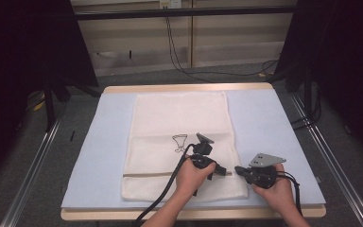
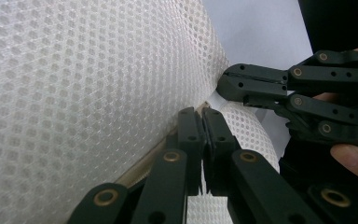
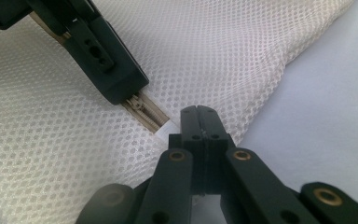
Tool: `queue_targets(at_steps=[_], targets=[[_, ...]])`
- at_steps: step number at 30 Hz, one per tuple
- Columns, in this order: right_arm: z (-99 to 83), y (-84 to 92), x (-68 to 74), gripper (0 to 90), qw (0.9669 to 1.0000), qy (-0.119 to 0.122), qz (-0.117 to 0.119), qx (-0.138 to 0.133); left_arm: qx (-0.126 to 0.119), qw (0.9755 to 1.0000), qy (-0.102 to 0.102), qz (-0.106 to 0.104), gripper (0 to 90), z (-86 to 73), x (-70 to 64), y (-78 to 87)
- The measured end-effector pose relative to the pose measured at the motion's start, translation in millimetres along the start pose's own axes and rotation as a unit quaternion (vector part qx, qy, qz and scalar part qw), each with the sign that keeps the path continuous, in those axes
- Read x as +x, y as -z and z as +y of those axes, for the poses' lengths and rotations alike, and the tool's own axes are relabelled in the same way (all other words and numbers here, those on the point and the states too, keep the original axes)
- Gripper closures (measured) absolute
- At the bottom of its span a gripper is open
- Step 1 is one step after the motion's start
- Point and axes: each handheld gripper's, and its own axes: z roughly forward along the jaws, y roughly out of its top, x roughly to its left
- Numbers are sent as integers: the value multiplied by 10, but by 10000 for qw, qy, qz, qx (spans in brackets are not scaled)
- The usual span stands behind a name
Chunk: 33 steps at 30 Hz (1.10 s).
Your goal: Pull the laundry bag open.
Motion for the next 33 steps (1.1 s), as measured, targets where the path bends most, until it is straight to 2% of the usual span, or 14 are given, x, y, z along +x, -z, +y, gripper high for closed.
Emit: queue_targets(at_steps=[1,4,6,8,13,16,18,20,22,23,24,26,27,33], targets=[[0,0,-1,900,10000,0,0,1,6,10000,38,58,875,1,-4,18],[1,0,0,900,10000,4,0,1,117,9999,-62,-14,874,-1,19,57],[1,0,-1,900,10000,-1,4,4,92,9999,-74,122,875,-11,23,76],[1,0,-1,900,10000,-2,6,3,113,9998,-105,94,874,-11,28,104],[3,0,0,900,10000,12,3,8,152,9998,-24,112,875,-23,75,171],[3,0,-1,900,10000,7,6,8,43,9999,90,72,875,-37,71,198],[3,-1,-4,900,10000,6,8,5,104,9999,-30,119,875,-42,93,238],[3,-2,-7,900,10000,-19,27,4,86,10000,46,-11,874,-55,101,243],[3,-2,-8,900,10000,-21,34,-1,85,9999,-15,119,874,-61,115,256],[3,0,-7,900,10000,-16,18,10,40,9999,128,38,875,-66,110,256],[3,-2,-6,900,10000,-14,29,5,76,9999,119,-20,875,-65,124,264],[5,-2,-9,900,10000,-21,27,9,95,9999,80,109,874,-64,135,290],[5,-2,-10,900,10000,-33,33,12,86,9999,109,26,875,-64,138,302],[3,-3,-12,900,10000,-38,42,0,64,9999,90,83,874,-71,182,371]])
